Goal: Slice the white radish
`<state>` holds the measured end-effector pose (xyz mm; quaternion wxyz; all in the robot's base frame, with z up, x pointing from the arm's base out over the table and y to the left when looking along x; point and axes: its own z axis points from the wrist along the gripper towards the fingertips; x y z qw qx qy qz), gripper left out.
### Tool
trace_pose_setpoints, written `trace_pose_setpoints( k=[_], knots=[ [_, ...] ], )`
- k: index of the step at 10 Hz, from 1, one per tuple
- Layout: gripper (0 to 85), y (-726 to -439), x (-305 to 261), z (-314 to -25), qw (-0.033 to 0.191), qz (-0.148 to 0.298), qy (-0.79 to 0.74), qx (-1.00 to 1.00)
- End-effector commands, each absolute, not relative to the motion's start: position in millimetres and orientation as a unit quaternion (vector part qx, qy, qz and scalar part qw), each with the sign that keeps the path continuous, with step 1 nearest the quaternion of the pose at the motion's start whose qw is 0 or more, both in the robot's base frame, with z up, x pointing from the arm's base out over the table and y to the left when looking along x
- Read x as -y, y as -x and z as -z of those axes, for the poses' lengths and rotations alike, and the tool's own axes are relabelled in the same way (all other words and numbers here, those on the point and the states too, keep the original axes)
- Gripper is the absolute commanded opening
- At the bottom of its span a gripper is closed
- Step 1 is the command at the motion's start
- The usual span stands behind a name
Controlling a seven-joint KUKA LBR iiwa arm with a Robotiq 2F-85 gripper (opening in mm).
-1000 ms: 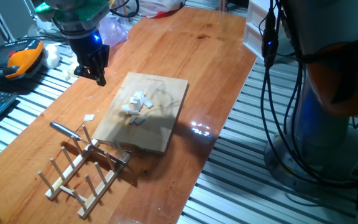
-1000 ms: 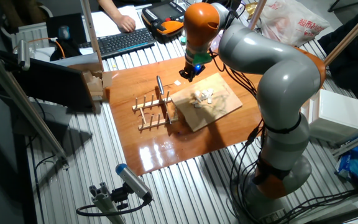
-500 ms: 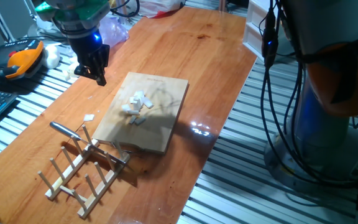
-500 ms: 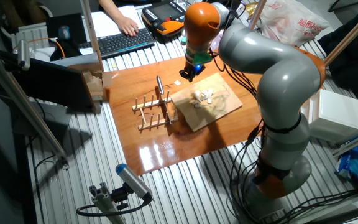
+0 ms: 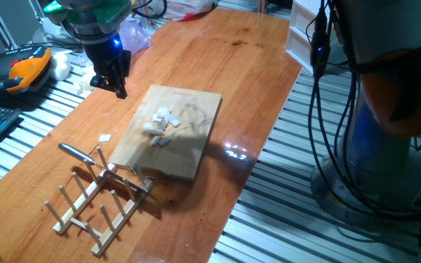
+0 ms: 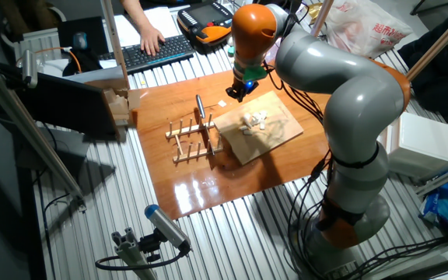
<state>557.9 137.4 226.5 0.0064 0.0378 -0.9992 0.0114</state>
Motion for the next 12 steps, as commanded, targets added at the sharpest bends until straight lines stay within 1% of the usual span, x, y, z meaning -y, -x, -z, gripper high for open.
trace_pose_setpoints(
  k=[1, 5, 7, 12],
  knots=[
    [0.0, -558, -138, -226, 0.007, -0.011, -0.038, 0.999],
    [0.0, -559, -140, -226, 0.004, -0.013, -0.038, 0.999],
    [0.0, -557, -140, -227, 0.009, -0.01, -0.038, 0.999],
    [0.0, -556, -151, -226, 0.012, -0.01, -0.039, 0.999]
  ],
)
